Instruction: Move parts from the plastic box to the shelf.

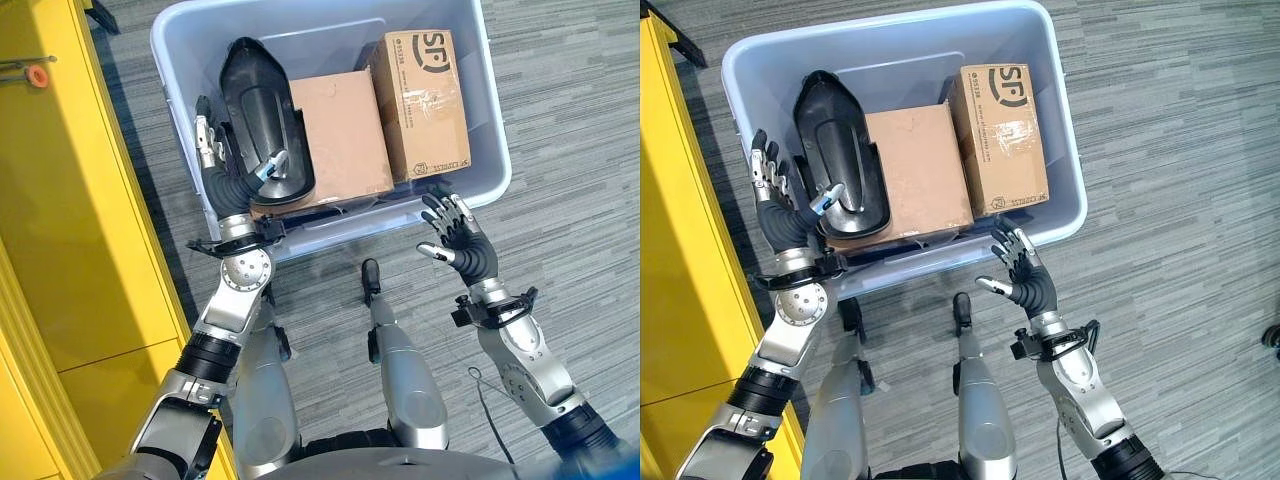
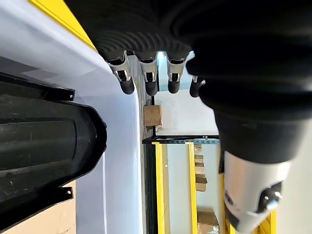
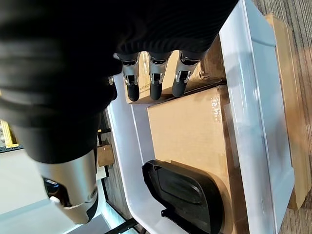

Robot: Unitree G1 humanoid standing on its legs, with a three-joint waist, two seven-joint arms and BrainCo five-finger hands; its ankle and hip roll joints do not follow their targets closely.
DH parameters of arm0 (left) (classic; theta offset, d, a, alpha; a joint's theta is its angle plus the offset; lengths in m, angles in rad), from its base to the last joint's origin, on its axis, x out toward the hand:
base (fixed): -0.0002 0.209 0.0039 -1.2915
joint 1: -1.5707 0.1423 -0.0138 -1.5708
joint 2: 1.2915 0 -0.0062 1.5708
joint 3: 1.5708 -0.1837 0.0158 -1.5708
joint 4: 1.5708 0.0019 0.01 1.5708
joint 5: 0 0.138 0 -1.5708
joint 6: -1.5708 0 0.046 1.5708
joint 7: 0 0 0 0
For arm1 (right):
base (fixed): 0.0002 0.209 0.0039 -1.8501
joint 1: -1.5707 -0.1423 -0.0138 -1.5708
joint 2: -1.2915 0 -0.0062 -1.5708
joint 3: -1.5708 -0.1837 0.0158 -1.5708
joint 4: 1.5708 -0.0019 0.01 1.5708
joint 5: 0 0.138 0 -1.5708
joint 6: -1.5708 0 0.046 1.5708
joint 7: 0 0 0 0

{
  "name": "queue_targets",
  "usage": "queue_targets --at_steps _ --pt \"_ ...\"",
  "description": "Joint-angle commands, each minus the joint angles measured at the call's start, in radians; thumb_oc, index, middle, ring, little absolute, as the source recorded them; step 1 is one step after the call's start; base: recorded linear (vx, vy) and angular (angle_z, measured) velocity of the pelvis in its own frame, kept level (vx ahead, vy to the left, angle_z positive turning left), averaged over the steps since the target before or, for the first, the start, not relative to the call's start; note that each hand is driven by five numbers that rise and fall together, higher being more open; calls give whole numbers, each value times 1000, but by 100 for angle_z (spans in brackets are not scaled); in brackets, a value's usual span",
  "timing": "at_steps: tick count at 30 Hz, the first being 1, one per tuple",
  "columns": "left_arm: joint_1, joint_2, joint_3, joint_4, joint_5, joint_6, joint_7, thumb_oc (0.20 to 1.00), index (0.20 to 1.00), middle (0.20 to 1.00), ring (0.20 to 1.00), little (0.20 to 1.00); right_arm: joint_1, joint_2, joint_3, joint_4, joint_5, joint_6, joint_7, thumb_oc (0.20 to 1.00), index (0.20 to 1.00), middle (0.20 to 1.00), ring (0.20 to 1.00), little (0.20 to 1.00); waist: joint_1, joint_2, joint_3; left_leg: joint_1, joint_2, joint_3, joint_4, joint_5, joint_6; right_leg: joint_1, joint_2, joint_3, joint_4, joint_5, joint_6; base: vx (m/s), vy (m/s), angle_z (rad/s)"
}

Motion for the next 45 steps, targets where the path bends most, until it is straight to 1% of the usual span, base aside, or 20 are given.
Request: queue_targets --at_steps 1,10,20,29,35,42,43,45 --pt "-50 8 42 50 -1 -28 9 1000 1000 1000 1000 1000 4 -20 -45 -43 10 -64 -5 1000 1000 1000 1000 1000 1 -21 -29 -6 44 -58 64 -17 -36 -38 -28 -5 105 12 16 0 0 0" --pt "-29 32 65 61 7 -16 12 1000 1000 1000 1000 1000 23 -28 -69 -53 23 -72 -5 1000 1000 1000 1000 1000 -1 -22 -13 -16 40 -55 55 -15 -34 -54 -28 -3 104 17 17 0 0 0" --pt "-19 34 109 116 -13 -15 43 1000 1000 1000 1000 1000 39 -38 -87 -57 36 -73 6 1000 1000 1000 1000 1000 -7 -40 -12 -44 41 -64 65 -19 -35 -68 -25 -6 104 17 16 0 0 0" --pt "-36 39 118 180 -33 -6 48 1000 1000 1000 1000 1000 36 -39 -93 -50 47 -68 9 1000 1000 1000 1000 1000 -11 -57 -10 -61 44 -66 70 -20 -33 -78 -19 -8 104 18 18 1 0 0" --pt "-62 26 104 253 -108 -18 23 1000 1000 1000 1000 1000 30 -46 -84 -50 54 -65 14 1000 1000 1000 1000 1000 -17 -67 -13 -77 43 -73 77 -23 -32 -83 -18 -11 103 18 15 0 0 0" --pt "-88 26 91 317 -148 -21 8 1000 1000 1000 1000 1000 30 -47 -78 -49 59 -63 16 1000 1000 1000 1000 1000 -25 -76 -19 -93 43 -77 82 -26 -30 -89 -17 -14 102 19 16 5 0 4" --pt "-103 27 78 377 -176 -19 -13 1000 1000 1000 1000 1000 27 -45 -73 -41 60 -62 17 1000 1000 1000 1000 1000 -27 -79 -22 -96 41 -76 82 -28 -30 -91 -17 -15 101 19 17 15 4 5" --pt "-106 27 76 392 -190 -23 -20 1000 1000 1000 1000 1000 27 -43 -70 -44 63 -63 19 1000 1000 1000 1000 1000 -28 -80 -23 -97 41 -76 83 -29 -30 -91 -17 -14 101 19 17 0 0 0"
